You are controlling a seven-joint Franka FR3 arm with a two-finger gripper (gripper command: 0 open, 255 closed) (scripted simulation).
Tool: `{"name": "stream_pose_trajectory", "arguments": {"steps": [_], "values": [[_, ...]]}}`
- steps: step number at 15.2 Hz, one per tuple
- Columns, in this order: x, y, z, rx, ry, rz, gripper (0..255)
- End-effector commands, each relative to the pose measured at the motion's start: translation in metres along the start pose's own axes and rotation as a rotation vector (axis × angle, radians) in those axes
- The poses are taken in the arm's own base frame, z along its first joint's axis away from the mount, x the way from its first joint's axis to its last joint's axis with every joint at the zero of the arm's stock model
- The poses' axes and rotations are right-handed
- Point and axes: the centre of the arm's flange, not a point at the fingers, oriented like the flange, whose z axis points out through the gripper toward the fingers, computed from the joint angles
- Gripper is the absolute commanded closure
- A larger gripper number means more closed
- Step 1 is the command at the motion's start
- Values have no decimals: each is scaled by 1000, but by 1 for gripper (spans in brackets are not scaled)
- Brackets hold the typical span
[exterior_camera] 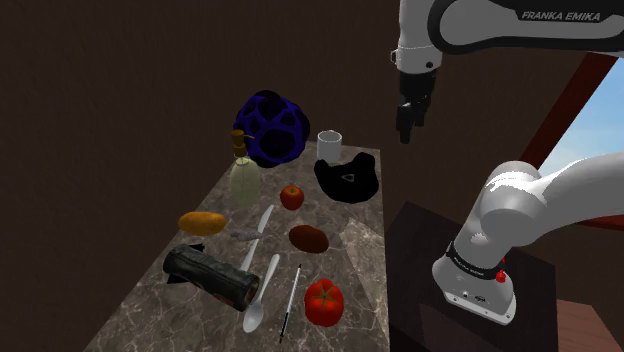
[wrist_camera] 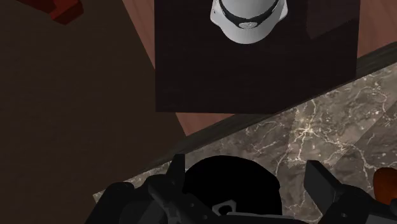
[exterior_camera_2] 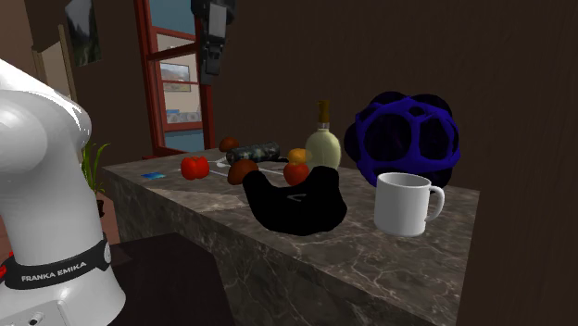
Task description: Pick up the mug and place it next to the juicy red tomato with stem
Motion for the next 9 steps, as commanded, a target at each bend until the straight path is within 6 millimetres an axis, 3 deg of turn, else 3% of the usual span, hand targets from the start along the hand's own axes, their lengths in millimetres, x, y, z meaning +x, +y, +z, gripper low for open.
{"name": "stream_pose_trajectory", "arguments": {"steps": [1, 9], "values": [[0, 0, 0, 0, 0, 0, 0], [93, 24, 38, 29, 20, 16, 0]]}}
